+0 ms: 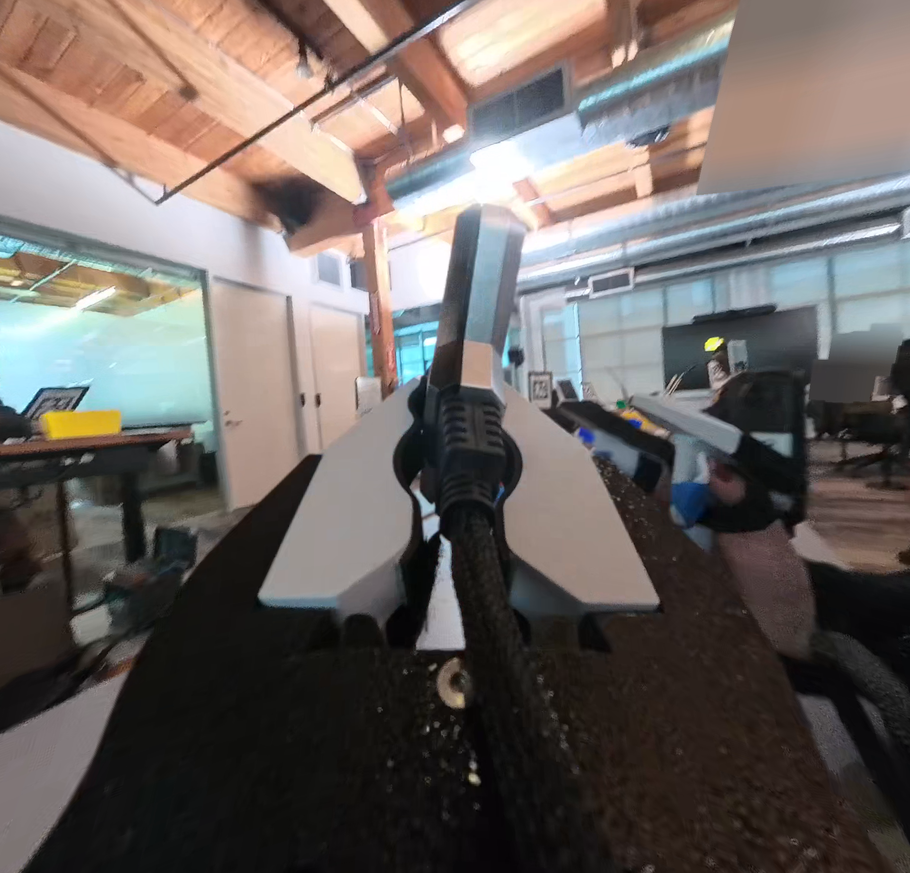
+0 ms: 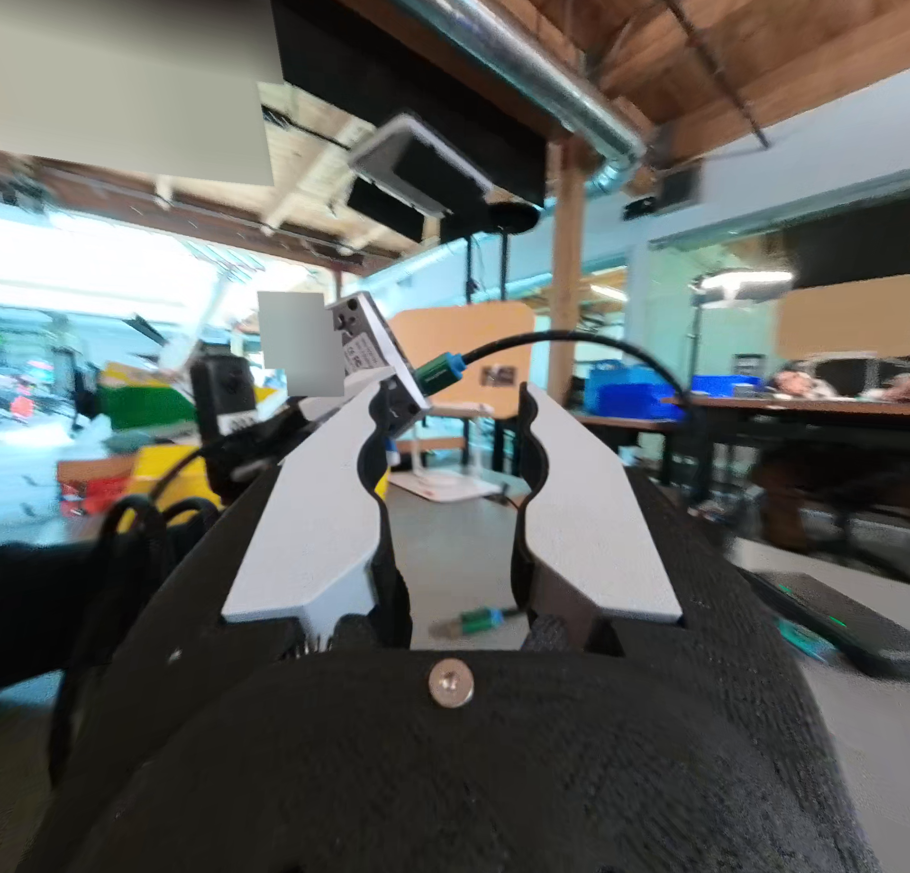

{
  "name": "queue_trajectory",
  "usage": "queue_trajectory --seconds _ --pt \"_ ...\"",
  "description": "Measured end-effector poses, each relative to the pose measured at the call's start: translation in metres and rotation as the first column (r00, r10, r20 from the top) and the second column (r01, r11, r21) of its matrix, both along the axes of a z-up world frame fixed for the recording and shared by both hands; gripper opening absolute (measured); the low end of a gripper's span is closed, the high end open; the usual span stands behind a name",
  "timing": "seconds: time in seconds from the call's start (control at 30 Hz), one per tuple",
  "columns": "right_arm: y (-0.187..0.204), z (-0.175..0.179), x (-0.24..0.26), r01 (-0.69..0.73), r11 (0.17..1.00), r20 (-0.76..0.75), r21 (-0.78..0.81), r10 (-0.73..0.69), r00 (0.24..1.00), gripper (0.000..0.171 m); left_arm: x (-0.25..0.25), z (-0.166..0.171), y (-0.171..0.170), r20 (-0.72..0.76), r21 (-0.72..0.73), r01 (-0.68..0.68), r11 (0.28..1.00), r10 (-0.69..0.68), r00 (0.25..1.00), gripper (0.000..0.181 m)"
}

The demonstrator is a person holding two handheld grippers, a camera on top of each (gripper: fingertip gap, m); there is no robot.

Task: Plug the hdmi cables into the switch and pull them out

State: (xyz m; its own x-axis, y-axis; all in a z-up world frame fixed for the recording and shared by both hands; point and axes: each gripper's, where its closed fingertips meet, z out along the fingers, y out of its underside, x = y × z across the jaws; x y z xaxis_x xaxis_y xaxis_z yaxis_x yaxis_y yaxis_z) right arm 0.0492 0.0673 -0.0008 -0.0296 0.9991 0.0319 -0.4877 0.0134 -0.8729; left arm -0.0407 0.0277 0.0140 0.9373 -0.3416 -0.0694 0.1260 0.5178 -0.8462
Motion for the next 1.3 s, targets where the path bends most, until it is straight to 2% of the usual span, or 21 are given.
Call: queue_trajectory --seconds 0.1,0.17,0.27,0.37,0.43,0.5,0.57,0.63,0.73,0.93,1.0,1.07,1.13,1.2,1.3 --pt "0.036 -0.025 -0.006 0.105 0.994 0.147 0.006 -0.105 0.984 0.051 -0.01 -0.032 0.015 -0.041 -0.08 -0.053 0.995 0.05 0.998 0.021" --pt "0.074 -0.042 -0.01 0.186 0.982 0.236 -0.034 -0.172 0.956 0.051 -0.008 -0.044 0.018 -0.046 -0.109 -0.007 0.994 0.002 0.999 0.021" --pt "0.121 -0.066 -0.014 0.245 0.963 0.331 -0.108 -0.198 0.923 0.051 0.0 -0.057 0.019 -0.057 -0.144 0.113 0.983 -0.123 0.991 0.021" --pt "0.153 -0.083 -0.022 0.302 0.951 0.379 -0.063 -0.257 0.889 0.051 0.003 -0.07 0.02 -0.051 -0.179 0.185 0.966 -0.197 0.979 0.021" --pt "0.148 -0.08 -0.031 0.207 0.977 0.338 -0.045 -0.18 0.924 0.052 0.006 -0.078 0.021 -0.038 -0.209 0.231 0.95 -0.244 0.969 0.021" --pt "0.12 -0.068 -0.036 0.013 1.0 0.26 -0.019 -0.008 0.966 0.056 0.006 -0.079 0.021 -0.024 -0.215 0.256 0.942 -0.267 0.963 0.022" --pt "0.094 -0.064 -0.038 -0.118 0.993 0.238 0.014 0.111 0.965 0.06 0.004 -0.079 0.021 -0.003 -0.21 0.275 0.938 -0.282 0.959 0.022" --pt "0.078 -0.063 -0.038 -0.166 0.985 0.234 0.047 0.15 0.961 0.07 0.002 -0.078 0.02 0.01 -0.206 0.286 0.936 -0.29 0.957 0.022" --pt "0.072 -0.061 -0.034 -0.166 0.985 0.222 0.054 0.15 0.963 0.071 0.004 -0.079 0.019 0.007 -0.204 0.303 0.931 -0.308 0.951 0.022" --pt "0.078 -0.042 -0.015 0.016 0.982 0.131 0.19 -0.041 0.991 0.072 0.009 -0.081 0.018 -0.014 -0.214 0.301 0.929 -0.311 0.95 0.022" --pt "0.103 -0.04 -0.008 0.139 0.98 0.097 0.144 -0.154 0.983 0.065 0.006 -0.079 0.017 -0.001 -0.202 0.301 0.932 -0.307 0.952 0.022" --pt "0.146 -0.05 -0.003 0.309 0.948 0.155 0.075 -0.318 0.935 0.052 0.003 -0.077 0.015 0.017 -0.186 0.306 0.934 -0.308 0.951 0.022" --pt "0.177 -0.074 -0.008 0.414 0.904 0.299 0.109 -0.427 0.853 0.043 0.002 -0.076 0.013 0.033 -0.175 0.315 0.933 -0.314 0.949 0.022" --pt "0.192 -0.092 -0.017 0.439 0.88 0.398 0.181 -0.474 0.785 0.037 0.0 -0.075 0.011 0.049 -0.163 0.328 0.93 -0.325 0.945 0.022" --pt "0.209 -0.103 -0.029 0.461 0.85 0.448 0.255 -0.526 0.723 0.033 -0.007 -0.071 0.01 0.098 -0.14 0.346 0.928 -0.334 0.937 0.022"
